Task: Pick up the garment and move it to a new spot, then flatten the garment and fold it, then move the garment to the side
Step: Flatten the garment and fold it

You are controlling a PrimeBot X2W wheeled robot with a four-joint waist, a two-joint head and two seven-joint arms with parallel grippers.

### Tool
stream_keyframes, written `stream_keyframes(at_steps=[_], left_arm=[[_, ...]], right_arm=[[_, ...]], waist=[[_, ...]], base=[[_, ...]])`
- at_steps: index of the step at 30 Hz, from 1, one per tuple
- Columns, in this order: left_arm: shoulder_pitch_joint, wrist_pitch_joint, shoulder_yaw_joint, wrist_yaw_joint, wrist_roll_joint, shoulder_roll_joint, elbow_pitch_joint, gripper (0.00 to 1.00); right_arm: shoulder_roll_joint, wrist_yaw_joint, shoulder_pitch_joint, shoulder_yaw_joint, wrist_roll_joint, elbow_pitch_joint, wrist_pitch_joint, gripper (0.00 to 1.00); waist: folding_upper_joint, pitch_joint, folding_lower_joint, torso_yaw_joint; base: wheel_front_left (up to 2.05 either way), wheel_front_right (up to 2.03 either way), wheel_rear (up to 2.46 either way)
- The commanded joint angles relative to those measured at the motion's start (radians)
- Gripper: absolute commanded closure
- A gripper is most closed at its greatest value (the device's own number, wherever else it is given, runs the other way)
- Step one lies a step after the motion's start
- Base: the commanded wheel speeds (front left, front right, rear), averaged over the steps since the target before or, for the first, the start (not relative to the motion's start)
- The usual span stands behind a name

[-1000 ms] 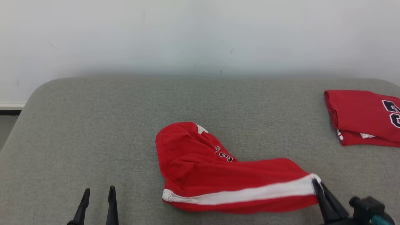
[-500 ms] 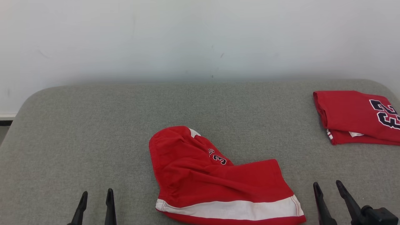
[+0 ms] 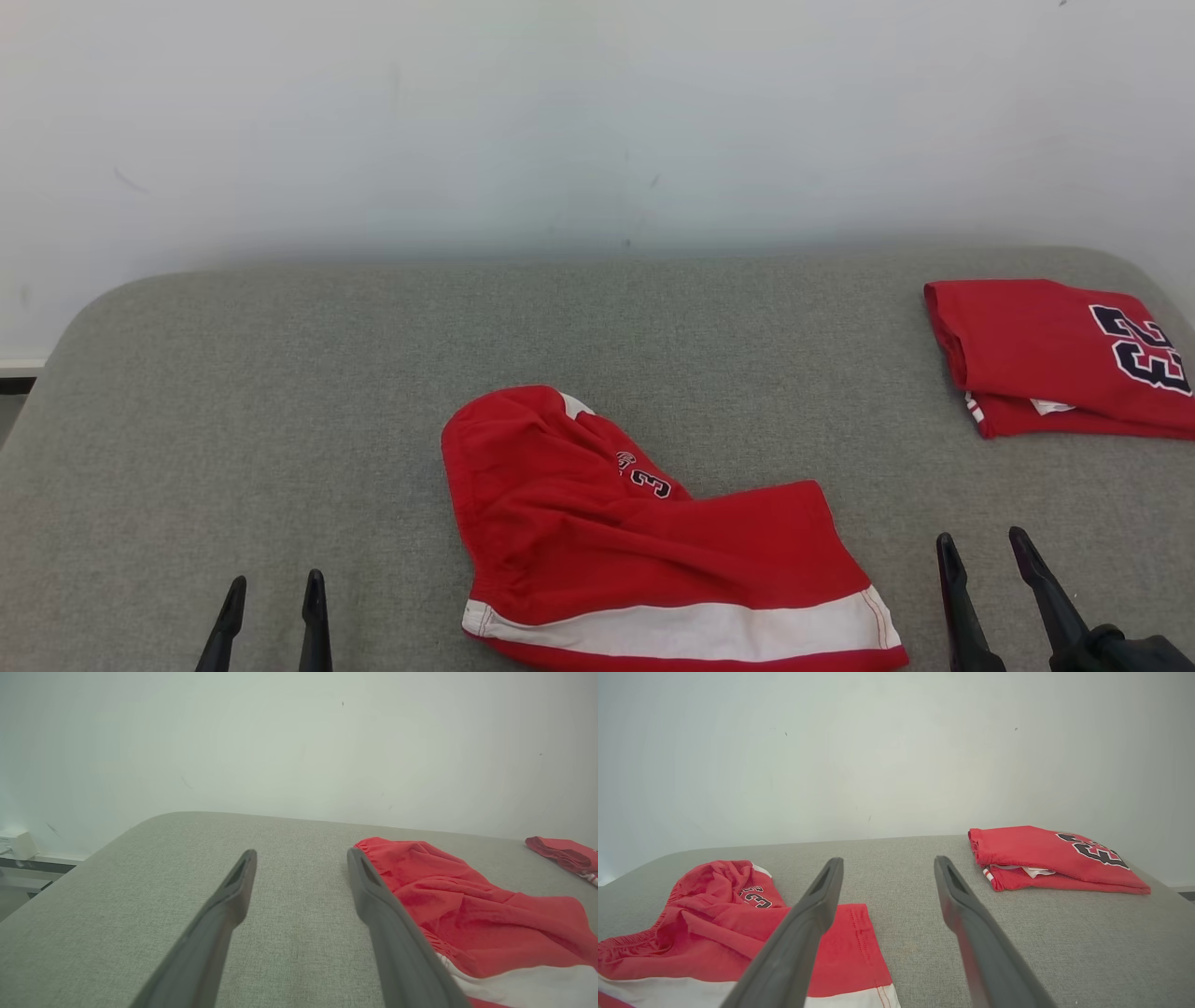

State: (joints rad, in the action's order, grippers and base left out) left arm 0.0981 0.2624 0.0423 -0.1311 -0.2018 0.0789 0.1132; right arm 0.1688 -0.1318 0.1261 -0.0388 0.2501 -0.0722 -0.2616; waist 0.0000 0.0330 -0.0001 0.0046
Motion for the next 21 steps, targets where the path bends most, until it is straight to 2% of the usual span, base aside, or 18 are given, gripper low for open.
stream_keyframes(at_steps=[1, 8, 21], left_arm=[[0.013, 0.003, 0.000, 0.001, 0.010, 0.011, -0.009, 0.00], [0.031, 0.003, -0.011, 0.001, 0.017, 0.028, -0.021, 0.00], [0.041, 0.003, -0.016, 0.001, 0.028, 0.023, -0.025, 0.00]], right_arm=[[-0.006, 0.003, 0.014, 0.004, -0.007, 0.009, -0.004, 0.00], [-0.025, 0.003, 0.038, 0.012, -0.013, 0.014, -0.004, 0.00], [-0.044, 0.003, 0.061, 0.020, -0.018, 0.009, -0.004, 0.00]], waist=[[0.0000, 0.003, 0.0001, 0.000], [0.0000, 0.010, 0.0001, 0.001], [0.0000, 0.010, 0.0001, 0.001]], base=[[0.00, 0.00, 0.00], [0.00, 0.00, 0.00], [0.00, 0.00, 0.00]])
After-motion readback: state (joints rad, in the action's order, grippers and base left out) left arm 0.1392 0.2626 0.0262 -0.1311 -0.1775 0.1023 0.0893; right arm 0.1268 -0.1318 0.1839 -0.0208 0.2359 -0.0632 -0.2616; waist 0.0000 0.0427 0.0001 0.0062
